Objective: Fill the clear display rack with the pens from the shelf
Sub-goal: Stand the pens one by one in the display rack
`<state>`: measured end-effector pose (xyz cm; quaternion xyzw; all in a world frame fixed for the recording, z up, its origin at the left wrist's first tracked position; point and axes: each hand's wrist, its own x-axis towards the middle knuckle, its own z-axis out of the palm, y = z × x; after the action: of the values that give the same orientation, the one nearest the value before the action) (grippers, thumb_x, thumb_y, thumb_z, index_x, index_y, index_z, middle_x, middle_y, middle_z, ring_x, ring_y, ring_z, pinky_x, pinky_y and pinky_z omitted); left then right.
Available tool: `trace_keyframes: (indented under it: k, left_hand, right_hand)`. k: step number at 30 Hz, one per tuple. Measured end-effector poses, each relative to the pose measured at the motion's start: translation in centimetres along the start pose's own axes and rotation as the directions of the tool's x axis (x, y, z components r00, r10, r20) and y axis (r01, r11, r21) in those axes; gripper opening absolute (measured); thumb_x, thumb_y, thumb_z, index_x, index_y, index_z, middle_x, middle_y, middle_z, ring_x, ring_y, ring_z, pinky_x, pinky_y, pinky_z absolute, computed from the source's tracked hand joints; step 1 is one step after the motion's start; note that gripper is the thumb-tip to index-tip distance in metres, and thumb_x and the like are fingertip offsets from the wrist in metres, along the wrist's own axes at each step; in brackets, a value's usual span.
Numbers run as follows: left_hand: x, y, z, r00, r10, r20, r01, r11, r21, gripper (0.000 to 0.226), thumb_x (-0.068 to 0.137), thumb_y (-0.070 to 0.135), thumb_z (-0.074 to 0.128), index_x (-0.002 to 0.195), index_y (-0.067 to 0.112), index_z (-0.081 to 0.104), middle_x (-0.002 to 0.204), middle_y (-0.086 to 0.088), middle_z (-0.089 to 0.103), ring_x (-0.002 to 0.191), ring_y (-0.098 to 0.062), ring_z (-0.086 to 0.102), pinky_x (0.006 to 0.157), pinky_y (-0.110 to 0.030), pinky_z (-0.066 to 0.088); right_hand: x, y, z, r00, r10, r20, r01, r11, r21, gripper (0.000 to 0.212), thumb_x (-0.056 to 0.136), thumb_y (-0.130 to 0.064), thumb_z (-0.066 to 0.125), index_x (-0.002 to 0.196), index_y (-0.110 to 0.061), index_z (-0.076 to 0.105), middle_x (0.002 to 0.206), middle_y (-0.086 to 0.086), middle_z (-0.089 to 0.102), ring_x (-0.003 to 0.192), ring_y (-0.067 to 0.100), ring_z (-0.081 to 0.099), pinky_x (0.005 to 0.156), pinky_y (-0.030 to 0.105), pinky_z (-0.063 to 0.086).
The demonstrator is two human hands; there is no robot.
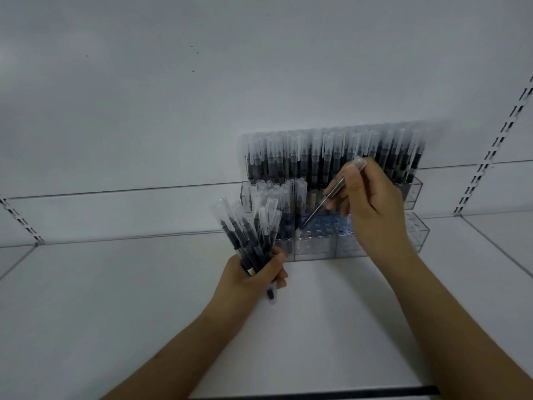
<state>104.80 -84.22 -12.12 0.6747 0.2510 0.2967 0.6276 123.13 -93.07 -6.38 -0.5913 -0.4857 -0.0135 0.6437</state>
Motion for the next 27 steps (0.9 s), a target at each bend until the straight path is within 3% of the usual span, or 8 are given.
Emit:
trace_keyframes:
  k: [2,6,10,13,16,19,23,27]
  left_hand:
    - [0.0,-0.1,0.0,1.000,-0.002,-0.007,0.002,1.000,0.004,0.010,0.094,0.013,0.059,0.088,0.010,0.066,0.068,-0.007,0.065,0.064,-0.020,0.063,0.061,-0.033,0.054]
    - [0.1,0.0,0.1,1.000,-0.003,-0.015,0.003,1.000,0.003,0.010,0.093,0.013,0.060,0.087,0.009,0.067,0.067,-0.008,0.065,0.063,-0.020,0.062,0.061,-0.034,0.053]
    - [0.1,0.1,0.2,1.000,0.002,-0.012,-0.002,1.000,-0.002,0.011,0.093,0.012,0.059,0.087,0.007,0.066,0.065,-0.008,0.064,0.061,-0.019,0.061,0.056,-0.031,0.053]
    - [0.0,0.1,0.2,1.000,0.001,-0.006,-0.001,1.000,0.002,0.010,0.094,0.012,0.059,0.088,0.006,0.065,0.065,-0.007,0.063,0.060,-0.018,0.062,0.055,-0.029,0.053]
    - [0.0,0.1,0.1,1.000,-0.007,-0.001,0.007,1.000,0.003,0.010,0.094,0.013,0.059,0.089,0.007,0.065,0.065,-0.006,0.064,0.061,-0.018,0.062,0.052,-0.031,0.052]
    - [0.0,0.1,0.1,1.000,-0.002,-0.002,0.002,1.000,-0.001,0.010,0.094,0.013,0.059,0.088,0.008,0.066,0.065,-0.007,0.063,0.061,-0.020,0.061,0.052,-0.032,0.051]
    - [0.0,0.1,0.1,1.000,-0.003,-0.007,0.003,1.000,0.006,0.010,0.093,0.014,0.060,0.087,0.009,0.066,0.065,-0.007,0.063,0.061,-0.019,0.061,0.051,-0.033,0.051]
    - [-0.1,-0.1,0.0,1.000,-0.013,-0.007,0.013,1.000,0.014,0.011,0.092,0.016,0.061,0.087,0.009,0.066,0.065,-0.008,0.064,0.060,-0.020,0.062,0.049,-0.032,0.050]
  right_hand:
    - [0.1,0.3,0.1,1.000,-0.019,-0.006,0.019,0.996,-0.082,0.028,0.104,-0.032,0.039,0.095,-0.011,0.055,0.079,-0.002,0.069,0.066,0.014,0.069,0.056,0.024,0.053]
    - [-0.1,0.8,0.7,0.992,-0.023,0.127,0.056,0.963,-0.264,0.019,0.104,-0.028,0.042,0.096,-0.017,0.055,0.074,-0.004,0.067,0.068,0.005,0.068,0.061,0.016,0.052]
    - [0.0,0.7,1.8,0.956,-0.007,0.292,0.142,0.885,-0.443,0.024,0.100,-0.040,0.043,0.086,-0.022,0.050,0.069,-0.003,0.064,0.063,0.008,0.063,0.064,0.032,0.051]
    - [0.1,0.4,2.7,0.933,-0.017,0.359,0.217,0.822,-0.526,0.027,0.099,-0.041,0.045,0.085,-0.020,0.051,0.069,-0.004,0.058,0.062,0.016,0.058,0.060,0.036,0.049]
    - [0.1,0.6,2.9,0.928,0.003,0.371,0.228,0.785,-0.576,0.037,0.098,-0.046,0.042,0.090,-0.014,0.057,0.070,-0.005,0.053,0.063,0.018,0.056,0.059,0.038,0.048]
    - [0.0,0.9,2.6,0.936,0.010,0.351,0.234,0.727,-0.645,0.049,0.091,-0.060,0.032,0.077,-0.017,0.052,0.066,-0.007,0.050,0.061,0.016,0.054,0.058,0.036,0.048]
    - [-0.9,1.3,1.7,0.961,-0.034,0.273,0.209,0.735,-0.646,0.058,0.093,-0.068,0.027,0.069,-0.021,0.051,0.060,-0.008,0.051,0.056,0.011,0.051,0.052,0.028,0.041]
    - [-1.3,0.8,1.6,0.951,-0.002,0.310,0.130,0.910,-0.394,0.049,0.088,-0.067,0.047,0.078,-0.023,0.068,0.066,-0.012,0.063,0.064,0.007,0.059,0.058,0.015,0.044]
